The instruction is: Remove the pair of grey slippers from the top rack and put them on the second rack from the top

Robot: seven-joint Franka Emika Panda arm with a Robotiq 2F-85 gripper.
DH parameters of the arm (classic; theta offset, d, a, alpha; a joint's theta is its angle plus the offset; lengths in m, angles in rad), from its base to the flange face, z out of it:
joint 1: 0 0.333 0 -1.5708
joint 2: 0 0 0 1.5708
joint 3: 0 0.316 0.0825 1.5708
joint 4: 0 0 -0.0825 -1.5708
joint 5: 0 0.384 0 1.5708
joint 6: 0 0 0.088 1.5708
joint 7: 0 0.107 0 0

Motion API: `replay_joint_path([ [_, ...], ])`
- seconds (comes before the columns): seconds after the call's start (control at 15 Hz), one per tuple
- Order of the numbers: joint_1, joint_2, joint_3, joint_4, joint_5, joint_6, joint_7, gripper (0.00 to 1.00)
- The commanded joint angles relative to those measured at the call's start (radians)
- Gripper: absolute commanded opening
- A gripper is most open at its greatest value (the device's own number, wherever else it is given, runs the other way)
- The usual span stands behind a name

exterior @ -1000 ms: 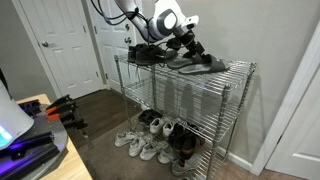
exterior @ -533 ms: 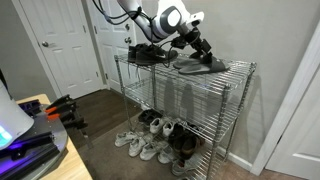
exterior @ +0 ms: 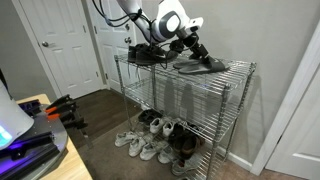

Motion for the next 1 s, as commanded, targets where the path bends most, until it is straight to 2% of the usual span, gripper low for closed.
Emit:
replay_joint_path([
  [0.0, 0.010, -0.013, 0.026, -0.022, 0.029, 0.008, -0.053, 1.00],
  [0.27, 0.101, -0.012, -0.083, -0.051, 0.017, 0.029, 0.000, 1.00],
  [0.4, 0.111, -0.019, -0.097, -0.056, 0.020, 0.030, -0.009, 1.00],
  [0.53, 0.113, -0.012, -0.103, -0.048, 0.022, 0.025, -0.012, 1.00],
  [0.93, 0.083, 0.039, -0.061, 0.015, 0.039, -0.002, -0.017, 1.00],
])
